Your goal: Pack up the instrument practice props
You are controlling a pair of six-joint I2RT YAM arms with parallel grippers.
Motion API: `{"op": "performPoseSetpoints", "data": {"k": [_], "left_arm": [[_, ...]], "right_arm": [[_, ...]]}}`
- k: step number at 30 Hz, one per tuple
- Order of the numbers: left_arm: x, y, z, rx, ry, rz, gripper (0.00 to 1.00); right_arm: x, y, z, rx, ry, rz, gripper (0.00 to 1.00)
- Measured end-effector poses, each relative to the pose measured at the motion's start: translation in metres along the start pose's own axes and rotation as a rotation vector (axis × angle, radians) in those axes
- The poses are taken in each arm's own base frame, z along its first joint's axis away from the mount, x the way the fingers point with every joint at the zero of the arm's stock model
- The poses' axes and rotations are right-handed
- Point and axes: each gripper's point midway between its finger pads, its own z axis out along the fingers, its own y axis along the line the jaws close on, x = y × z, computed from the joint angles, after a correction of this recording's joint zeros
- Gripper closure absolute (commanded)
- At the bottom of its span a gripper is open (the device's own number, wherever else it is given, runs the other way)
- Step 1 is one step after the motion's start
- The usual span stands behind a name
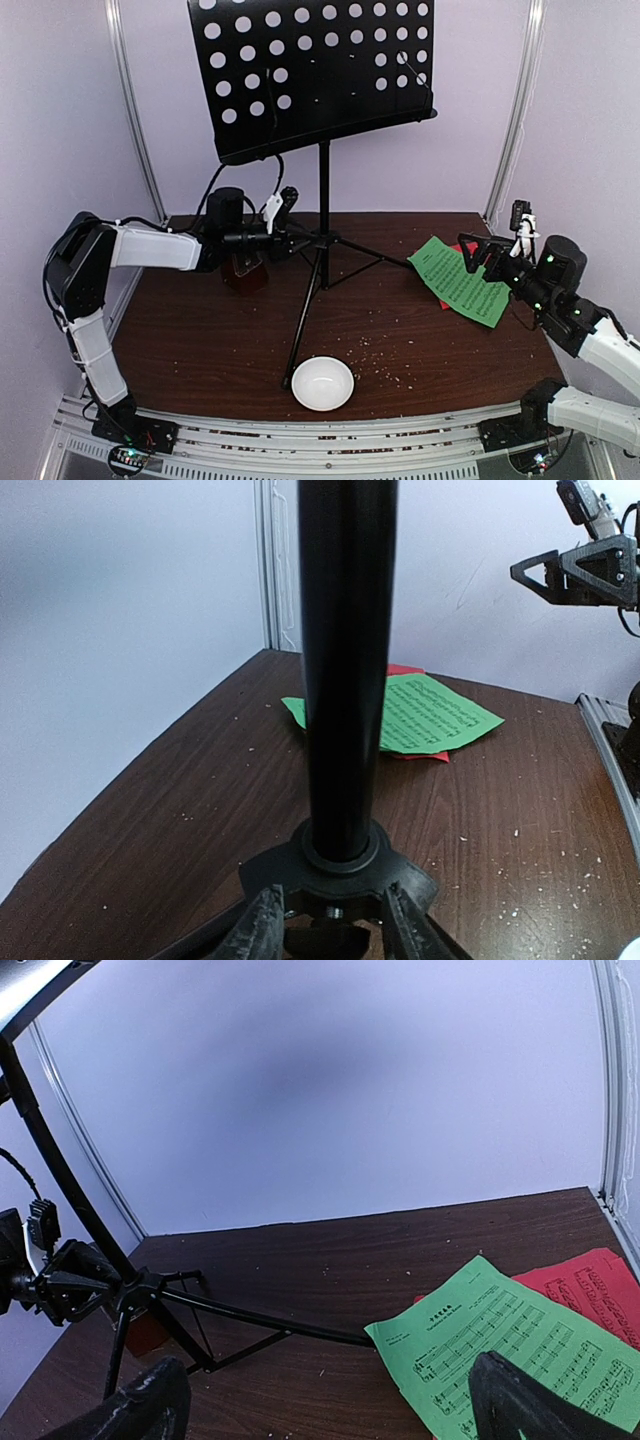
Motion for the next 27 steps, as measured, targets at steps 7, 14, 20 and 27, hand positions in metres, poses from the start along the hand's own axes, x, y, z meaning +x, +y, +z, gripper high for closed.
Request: {"op": "performPoseSetpoints", "data": {"k": [7,14,20,27], "left_arm": [[0.0082,0.0029,0.0027,-0.006,0.016,-0.013,0.60],[0.0087,0.0035,0.0026,-0.008,0.017,-0.028,0.77],[0.0079,0.0034,0.0029,0.004,0.004,-0.104,0.88],[0.0098,0.0050,0.0019,-0.007,-0.007,-0.400,0.88]], "right_arm": [[0.0000,0.0005,0.0004,-0.003,-0.001,0.000,0.00],[0.0010,0.0007,0.0004,-0.006,0.001,0.009,0.00],[0.0020,0.0004,0.0005,-0.005,0.003,0.017,0.00],[0.0020,0.0004,0.0005,-0.005,0.003,0.019,0.00]]}}
